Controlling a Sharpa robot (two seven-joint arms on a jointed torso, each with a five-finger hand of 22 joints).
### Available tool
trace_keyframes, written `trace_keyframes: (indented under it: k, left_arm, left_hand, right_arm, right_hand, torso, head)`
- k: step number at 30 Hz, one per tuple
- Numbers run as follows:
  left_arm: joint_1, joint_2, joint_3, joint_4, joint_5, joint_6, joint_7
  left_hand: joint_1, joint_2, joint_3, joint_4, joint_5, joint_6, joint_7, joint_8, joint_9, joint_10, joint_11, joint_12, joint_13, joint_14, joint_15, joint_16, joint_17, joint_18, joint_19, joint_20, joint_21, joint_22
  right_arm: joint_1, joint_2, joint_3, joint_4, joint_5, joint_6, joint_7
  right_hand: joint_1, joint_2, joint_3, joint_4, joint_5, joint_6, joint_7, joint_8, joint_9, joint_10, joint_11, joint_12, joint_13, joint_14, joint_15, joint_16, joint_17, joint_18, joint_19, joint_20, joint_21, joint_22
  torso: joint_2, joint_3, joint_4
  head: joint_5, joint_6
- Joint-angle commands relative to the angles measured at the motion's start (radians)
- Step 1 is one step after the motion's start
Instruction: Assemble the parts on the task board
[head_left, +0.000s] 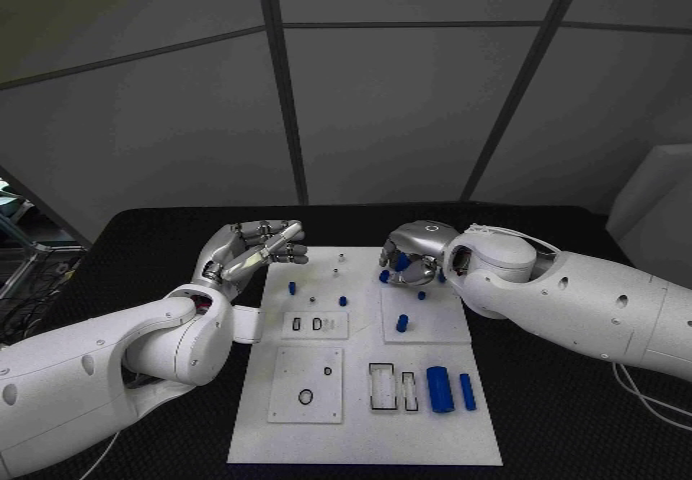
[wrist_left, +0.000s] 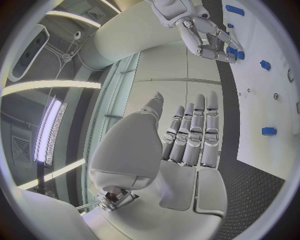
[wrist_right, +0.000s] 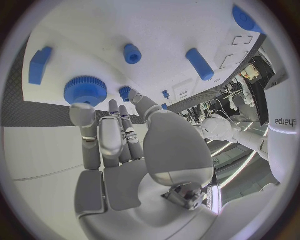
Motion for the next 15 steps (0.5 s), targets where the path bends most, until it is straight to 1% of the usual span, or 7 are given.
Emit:
trace_keyframes:
  k: [1, 8, 11, 15]
  left_arm:
    - [0.002, -0.001, 0.001, 0.003, -0.015, 0.015, 0.0]
    - [0.002, -0.001, 0.001, 0.003, -0.015, 0.016, -0.001]
    - [0.002, -0.001, 0.001, 0.003, -0.015, 0.016, -0.001]
    - [0.002, -0.001, 0.001, 0.001, -0.015, 0.016, -0.002]
  left_hand:
    - [0.0, 0.005, 0.002, -0.005, -0.004, 0.002, 0.006, -0.006, -0.001, 0.001, 0.005, -0.004, -0.002, 0.001, 0.004, -0.004, 0.001, -0.007, 0.004, 0.003, 0.007, 0.001]
    - [0.0, 0.005, 0.002, -0.005, -0.004, 0.002, 0.006, -0.006, -0.001, 0.001, 0.005, -0.004, -0.002, 0.001, 0.004, -0.004, 0.001, -0.007, 0.004, 0.003, 0.007, 0.001]
    - [0.0, 0.005, 0.002, -0.005, -0.004, 0.002, 0.006, -0.007, -0.001, 0.001, 0.005, -0.005, -0.002, 0.001, 0.005, -0.005, 0.002, -0.007, 0.004, 0.003, 0.008, 0.001]
    - [0.0, 0.005, 0.002, -0.005, -0.004, 0.002, 0.006, -0.007, -0.001, 0.001, 0.005, -0.005, -0.002, 0.001, 0.005, -0.005, 0.002, -0.007, 0.004, 0.003, 0.008, 0.001]
  right_arm:
    - [0.003, 0.006, 0.0, -0.005, -0.023, 0.028, -0.007]
    - [0.003, 0.015, 0.0, -0.014, -0.024, 0.04, -0.004]
    - [0.003, 0.019, 0.0, -0.018, -0.024, 0.042, -0.002]
    - [0.003, 0.023, 0.0, -0.021, -0.024, 0.039, 0.003]
  right_hand:
    - [0.005, 0.004, 0.013, 0.002, 0.002, 0.015, 0.001, 0.003, 0.002, 0.012, -0.001, 0.006, 0.0, 0.039, 0.0, 0.019, 0.023, -0.02, 0.013, 0.0, 0.022, 0.031]
    - [0.006, 0.007, 0.04, 0.01, 0.0, 0.035, -0.001, 0.005, 0.003, 0.042, -0.006, 0.012, 0.0, 0.042, -0.004, 0.053, 0.063, -0.028, 0.032, -0.001, 0.063, 0.088]
    - [0.006, 0.008, 0.049, 0.013, 0.0, 0.042, -0.001, 0.006, 0.003, 0.049, -0.007, 0.013, 0.0, 0.042, -0.005, 0.059, 0.07, -0.03, 0.035, -0.001, 0.073, 0.1]
    - [0.008, 0.01, 0.062, 0.017, 0.0, 0.053, -0.002, 0.008, 0.003, 0.062, -0.009, 0.014, 0.0, 0.043, -0.007, 0.072, 0.084, -0.033, 0.042, -0.001, 0.088, 0.122]
  torso:
    - [0.002, 0.001, -0.0028]
    - [0.004, 0.0013, -0.0011]
    - [0.005, 0.0006, -0.0009]
    - [0.006, 0.0008, -0.0005]
  head:
    - [0.0, -0.004]
    - [-0.001, -0.008]
    - [-0.001, -0.008]
    - [0.001, -0.01]
